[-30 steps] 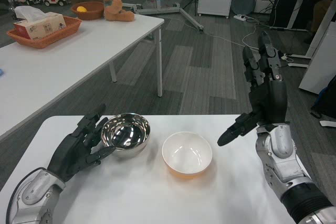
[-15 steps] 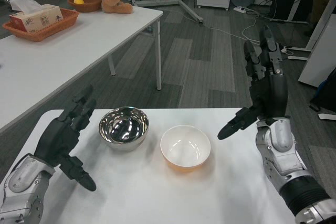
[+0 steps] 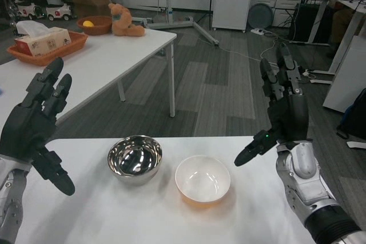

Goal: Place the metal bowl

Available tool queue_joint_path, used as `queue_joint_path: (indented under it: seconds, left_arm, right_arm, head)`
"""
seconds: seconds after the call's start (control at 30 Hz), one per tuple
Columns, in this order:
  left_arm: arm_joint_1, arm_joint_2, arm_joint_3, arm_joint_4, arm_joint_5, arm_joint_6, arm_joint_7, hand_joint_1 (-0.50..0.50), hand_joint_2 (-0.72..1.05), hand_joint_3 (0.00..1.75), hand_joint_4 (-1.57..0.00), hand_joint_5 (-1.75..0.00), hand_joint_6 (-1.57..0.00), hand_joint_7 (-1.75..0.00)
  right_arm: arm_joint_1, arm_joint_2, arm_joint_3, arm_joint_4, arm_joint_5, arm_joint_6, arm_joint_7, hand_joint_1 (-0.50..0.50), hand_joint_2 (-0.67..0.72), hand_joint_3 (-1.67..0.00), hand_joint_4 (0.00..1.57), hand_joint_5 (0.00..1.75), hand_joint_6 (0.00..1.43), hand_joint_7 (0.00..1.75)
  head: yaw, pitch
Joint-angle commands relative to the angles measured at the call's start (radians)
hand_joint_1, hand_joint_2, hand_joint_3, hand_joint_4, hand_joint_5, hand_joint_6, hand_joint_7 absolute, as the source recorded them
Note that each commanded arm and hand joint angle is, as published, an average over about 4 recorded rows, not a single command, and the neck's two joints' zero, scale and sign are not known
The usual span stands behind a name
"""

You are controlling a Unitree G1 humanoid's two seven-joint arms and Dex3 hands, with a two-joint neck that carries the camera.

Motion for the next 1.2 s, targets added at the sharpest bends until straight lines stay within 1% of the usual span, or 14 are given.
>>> queue_joint_path:
  seconds: [0.03,0.17,0.27,0.43,0.73,0.8,0.9,0.97,1.03,1.1,1.2]
  left_arm:
    - [-0.048,0.02,0.011,-0.037,-0.006,0.013,0.004,-0.5,-0.72,0.0,0.0,0.0,0.0,-0.07]
    - [-0.085,0.023,0.007,-0.044,-0.008,0.013,0.01,-0.5,-0.72,0.0,0.0,0.0,0.0,-0.07]
    - [-0.106,0.022,-0.004,-0.044,-0.01,0.013,0.014,-0.5,-0.72,0.07,0.0,0.0,0.0,-0.07]
    - [-0.128,0.021,-0.013,-0.044,-0.011,0.013,0.02,-0.5,-0.72,0.0,0.0,0.0,0.0,-0.07]
    - [-0.126,0.013,-0.019,-0.046,-0.007,0.013,0.027,-0.5,-0.72,0.0,0.0,0.0,0.0,-0.07]
    - [-0.124,0.012,-0.019,-0.047,-0.004,0.014,0.027,-0.5,-0.72,0.04,0.0,0.0,0.0,-0.07]
    - [-0.119,0.01,-0.017,-0.05,-0.003,0.014,0.027,-0.5,-0.72,0.02,0.0,0.0,0.0,-0.07]
    - [-0.116,0.01,-0.015,-0.052,-0.005,0.014,0.027,-0.5,-0.68,0.04,0.0,0.0,0.0,-0.07]
    - [-0.113,0.01,-0.013,-0.052,-0.007,0.014,0.027,-0.5,-0.64,0.04,0.0,0.0,0.0,-0.07]
    - [-0.111,0.01,-0.013,-0.053,-0.009,0.014,0.027,-0.5,-0.64,0.0,0.0,0.0,0.0,-0.07]
    - [-0.108,0.01,-0.013,-0.053,-0.013,0.014,0.028,-0.5,-0.64,0.04,0.0,0.0,0.0,-0.07]
  right_arm:
    - [-0.016,-0.005,-0.023,-0.023,0.005,0.034,0.026,-0.46,0.66,0.0,0.0,0.0,0.0,0.0]
    - [-0.016,-0.013,-0.044,-0.051,0.006,0.104,0.075,-0.46,0.66,0.0,0.0,0.0,0.0,0.0]
    - [-0.016,-0.015,-0.051,-0.058,0.005,0.115,0.086,-0.46,0.66,0.0,0.0,0.0,0.0,0.0]
    - [-0.016,-0.015,-0.058,-0.061,0.005,0.115,0.088,-0.46,0.66,0.0,0.0,0.0,0.0,0.0]
    - [-0.016,-0.009,-0.064,-0.062,0.003,0.114,0.088,-0.46,0.66,0.0,0.0,0.0,0.0,0.0]
    - [-0.016,-0.007,-0.064,-0.062,0.003,0.114,0.088,-0.46,0.66,0.0,0.0,0.0,0.0,0.0]
    - [-0.016,-0.004,-0.064,-0.063,0.003,0.114,0.088,-0.46,0.66,0.0,0.0,0.0,0.0,0.0]
    - [-0.016,-0.001,-0.064,-0.065,0.002,0.114,0.088,-0.46,0.63,0.0,0.0,0.0,0.0,0.0]
    - [-0.015,0.002,-0.064,-0.066,0.001,0.113,0.088,-0.46,0.63,0.0,0.0,0.0,0.0,0.0]
    - [-0.014,0.004,-0.063,-0.067,0.0,0.113,0.088,-0.46,0.66,0.0,0.0,0.0,0.0,0.0]
    - [-0.014,0.008,-0.062,-0.07,-0.002,0.113,0.088,-0.46,0.66,0.0,0.0,0.0,0.0,0.0]
  head:
    - [-0.01,0.021]
    - [-0.02,0.051]
    - [-0.022,0.063]
    - [-0.024,0.063]
    - [-0.028,0.063]
    - [-0.028,0.064]
    - [-0.027,0.067]
    - [-0.028,0.068]
    - [-0.032,0.073]
    - [-0.036,0.081]
    - [-0.045,0.095]
